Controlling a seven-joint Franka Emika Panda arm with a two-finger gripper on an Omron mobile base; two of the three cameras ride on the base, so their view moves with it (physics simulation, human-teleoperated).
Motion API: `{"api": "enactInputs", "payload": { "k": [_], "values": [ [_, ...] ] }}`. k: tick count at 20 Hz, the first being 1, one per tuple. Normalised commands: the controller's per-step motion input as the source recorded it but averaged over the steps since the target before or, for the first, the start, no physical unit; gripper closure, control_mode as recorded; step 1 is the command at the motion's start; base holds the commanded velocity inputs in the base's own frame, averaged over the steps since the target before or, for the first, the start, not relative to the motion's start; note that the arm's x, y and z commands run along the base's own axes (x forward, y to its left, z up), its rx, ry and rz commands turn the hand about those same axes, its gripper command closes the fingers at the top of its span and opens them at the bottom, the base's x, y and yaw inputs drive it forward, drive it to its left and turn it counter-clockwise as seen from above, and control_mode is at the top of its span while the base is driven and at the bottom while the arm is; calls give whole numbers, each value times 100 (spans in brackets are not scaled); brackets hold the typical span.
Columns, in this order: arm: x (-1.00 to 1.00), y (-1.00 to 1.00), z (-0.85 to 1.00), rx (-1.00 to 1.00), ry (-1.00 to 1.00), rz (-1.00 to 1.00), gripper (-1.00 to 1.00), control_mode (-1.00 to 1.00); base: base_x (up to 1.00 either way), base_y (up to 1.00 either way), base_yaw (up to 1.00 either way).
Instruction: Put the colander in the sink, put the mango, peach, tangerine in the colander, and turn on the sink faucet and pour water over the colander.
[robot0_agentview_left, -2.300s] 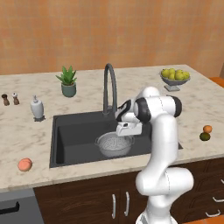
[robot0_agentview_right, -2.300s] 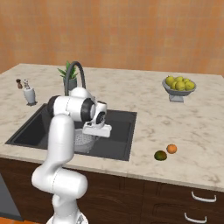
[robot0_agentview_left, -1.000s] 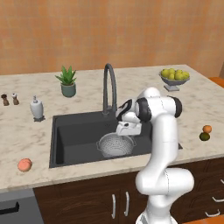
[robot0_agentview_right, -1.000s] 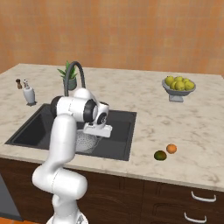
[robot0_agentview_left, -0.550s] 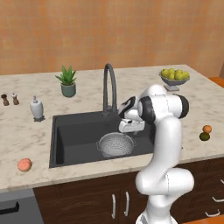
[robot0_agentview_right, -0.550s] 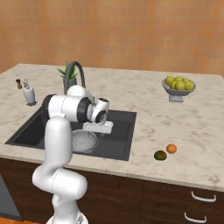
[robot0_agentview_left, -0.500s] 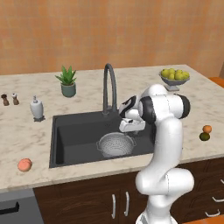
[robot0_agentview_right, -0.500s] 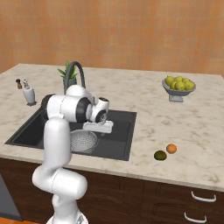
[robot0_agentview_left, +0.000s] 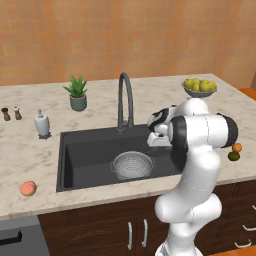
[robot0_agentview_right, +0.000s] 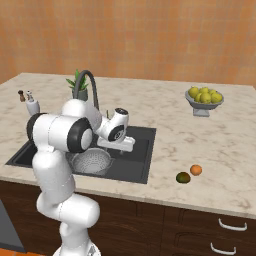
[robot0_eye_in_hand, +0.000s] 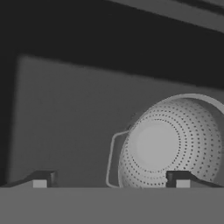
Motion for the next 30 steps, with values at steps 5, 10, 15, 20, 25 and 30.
{"api": "enactInputs", "payload": {
  "k": [5,10,15,20,25,30],
  "values": [
    [-46,-36,70,0,-1,-36,-100,-100,0,0,0],
    [-45,-33,64,0,0,-53,-100,-100,0,0,0],
    [-34,-28,51,1,9,-67,-100,-100,0,0,0],
    [-46,-36,37,0,3,-55,-100,-100,0,0,0],
    [-62,-57,16,0,0,-20,-100,-100,0,0,0],
    [-60,-62,2,0,-8,0,-100,-100,0,0,0]
  ]
}}
